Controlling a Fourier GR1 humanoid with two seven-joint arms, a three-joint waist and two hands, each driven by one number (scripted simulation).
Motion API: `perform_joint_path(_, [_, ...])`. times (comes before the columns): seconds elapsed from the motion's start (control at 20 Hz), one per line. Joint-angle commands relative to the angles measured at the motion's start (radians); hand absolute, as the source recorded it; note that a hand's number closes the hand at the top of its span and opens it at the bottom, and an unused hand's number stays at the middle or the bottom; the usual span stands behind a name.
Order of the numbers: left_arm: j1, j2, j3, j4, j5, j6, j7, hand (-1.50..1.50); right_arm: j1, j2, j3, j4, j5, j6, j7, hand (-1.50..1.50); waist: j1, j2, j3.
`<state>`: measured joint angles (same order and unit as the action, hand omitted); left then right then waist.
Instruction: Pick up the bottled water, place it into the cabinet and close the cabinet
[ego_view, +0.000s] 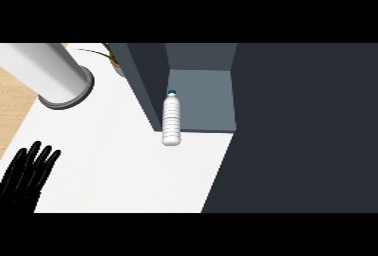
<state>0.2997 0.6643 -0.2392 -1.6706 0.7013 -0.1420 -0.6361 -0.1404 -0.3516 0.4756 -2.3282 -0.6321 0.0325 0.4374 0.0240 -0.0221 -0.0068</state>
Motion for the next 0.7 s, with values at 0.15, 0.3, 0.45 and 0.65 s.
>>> perform_joint_path(0.15, [0.059, 0.069, 0.047, -0.105, 0.041, -0.028, 0.035, -1.5, -0.29, 0.18, 0.228, 0.073, 0.338, -0.236, 0.096, 1.5, 0.018, 0.003, 0.0])
perform_joint_path(0.3, [0.054, 0.061, 0.05, -0.145, 0.055, 0.002, 0.071, -1.5, -0.397, 0.338, 0.33, 0.18, 0.456, -0.356, 0.161, 1.5, 0.005, 0.006, 0.001])
perform_joint_path(0.45, [0.096, 0.085, 0.089, -0.171, 0.072, -0.025, 0.061, -1.5, -0.523, 0.347, 0.376, 0.3, 0.449, -0.519, 0.107, 1.5, 0.021, 0.012, 0.003])
perform_joint_path(0.65, [0.118, 0.1, 0.115, -0.213, 0.108, -0.041, 0.093, -1.5, -0.697, 0.35, 0.354, 0.412, 0.325, -0.713, 0.105, 1.5, 0.029, 0.017, 0.004])
